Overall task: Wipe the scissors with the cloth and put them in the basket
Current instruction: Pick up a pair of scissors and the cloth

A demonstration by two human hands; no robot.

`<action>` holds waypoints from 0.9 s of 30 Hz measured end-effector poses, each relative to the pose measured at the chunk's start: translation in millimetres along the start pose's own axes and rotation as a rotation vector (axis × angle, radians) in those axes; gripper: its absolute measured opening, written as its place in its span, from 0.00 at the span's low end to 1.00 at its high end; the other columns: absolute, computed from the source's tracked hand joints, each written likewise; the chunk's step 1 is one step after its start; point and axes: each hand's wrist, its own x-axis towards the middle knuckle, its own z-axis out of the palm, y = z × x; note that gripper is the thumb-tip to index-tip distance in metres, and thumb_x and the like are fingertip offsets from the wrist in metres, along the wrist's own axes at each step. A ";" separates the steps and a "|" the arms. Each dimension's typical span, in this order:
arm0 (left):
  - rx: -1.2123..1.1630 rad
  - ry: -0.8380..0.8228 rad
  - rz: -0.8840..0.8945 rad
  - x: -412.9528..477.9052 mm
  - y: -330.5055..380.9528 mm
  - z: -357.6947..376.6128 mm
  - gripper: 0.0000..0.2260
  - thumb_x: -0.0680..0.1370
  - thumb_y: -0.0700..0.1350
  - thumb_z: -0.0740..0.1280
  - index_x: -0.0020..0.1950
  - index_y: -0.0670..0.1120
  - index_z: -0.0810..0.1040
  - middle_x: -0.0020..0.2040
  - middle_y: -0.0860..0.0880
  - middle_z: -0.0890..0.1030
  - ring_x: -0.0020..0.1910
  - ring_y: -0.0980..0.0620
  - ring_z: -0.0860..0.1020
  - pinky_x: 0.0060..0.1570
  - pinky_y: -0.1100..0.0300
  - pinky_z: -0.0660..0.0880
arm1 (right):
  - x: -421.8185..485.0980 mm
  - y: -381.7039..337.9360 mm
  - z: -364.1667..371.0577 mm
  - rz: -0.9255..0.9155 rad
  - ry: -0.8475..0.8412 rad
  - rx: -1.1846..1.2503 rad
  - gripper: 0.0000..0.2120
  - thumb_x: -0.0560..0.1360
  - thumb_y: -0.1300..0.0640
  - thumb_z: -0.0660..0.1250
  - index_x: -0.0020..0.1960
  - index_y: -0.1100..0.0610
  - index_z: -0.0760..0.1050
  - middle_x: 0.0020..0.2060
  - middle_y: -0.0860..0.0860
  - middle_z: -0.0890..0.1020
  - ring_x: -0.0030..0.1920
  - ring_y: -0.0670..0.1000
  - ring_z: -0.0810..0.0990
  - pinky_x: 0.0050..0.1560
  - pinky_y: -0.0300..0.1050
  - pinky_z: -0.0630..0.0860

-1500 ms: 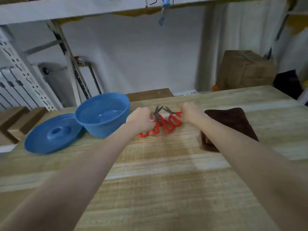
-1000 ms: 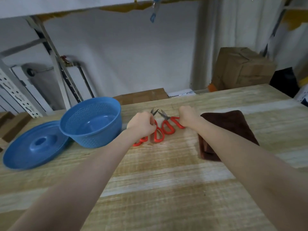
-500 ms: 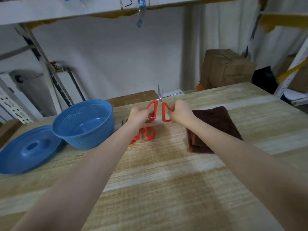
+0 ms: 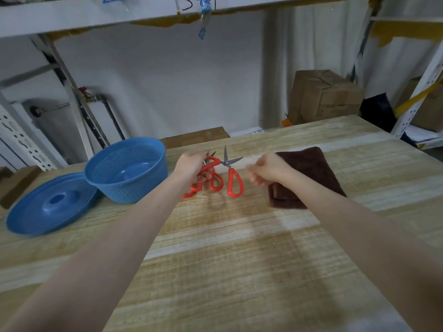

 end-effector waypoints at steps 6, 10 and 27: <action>0.055 -0.049 0.004 -12.0 -2.0 -16.0 0.10 0.80 0.42 0.59 0.45 0.38 0.77 0.26 0.46 0.79 0.22 0.53 0.71 0.25 0.62 0.67 | 5.4 17.8 -1.4 0.106 0.330 -0.622 0.09 0.77 0.53 0.64 0.49 0.58 0.76 0.38 0.52 0.74 0.46 0.57 0.79 0.38 0.46 0.70; 0.055 -0.021 0.020 -13.3 -2.3 -20.5 0.09 0.78 0.43 0.60 0.43 0.39 0.76 0.25 0.48 0.78 0.24 0.52 0.72 0.28 0.60 0.69 | 16.6 15.3 -8.6 0.108 0.298 -0.441 0.10 0.75 0.56 0.69 0.40 0.60 0.71 0.41 0.55 0.79 0.50 0.59 0.80 0.40 0.46 0.71; -0.093 0.103 0.013 -3.8 -12.6 -32.4 0.08 0.72 0.44 0.70 0.38 0.41 0.77 0.28 0.45 0.77 0.21 0.53 0.70 0.26 0.62 0.67 | 12.4 -19.8 -6.3 0.112 0.334 0.362 0.09 0.81 0.60 0.59 0.58 0.59 0.74 0.49 0.54 0.77 0.49 0.54 0.78 0.47 0.44 0.72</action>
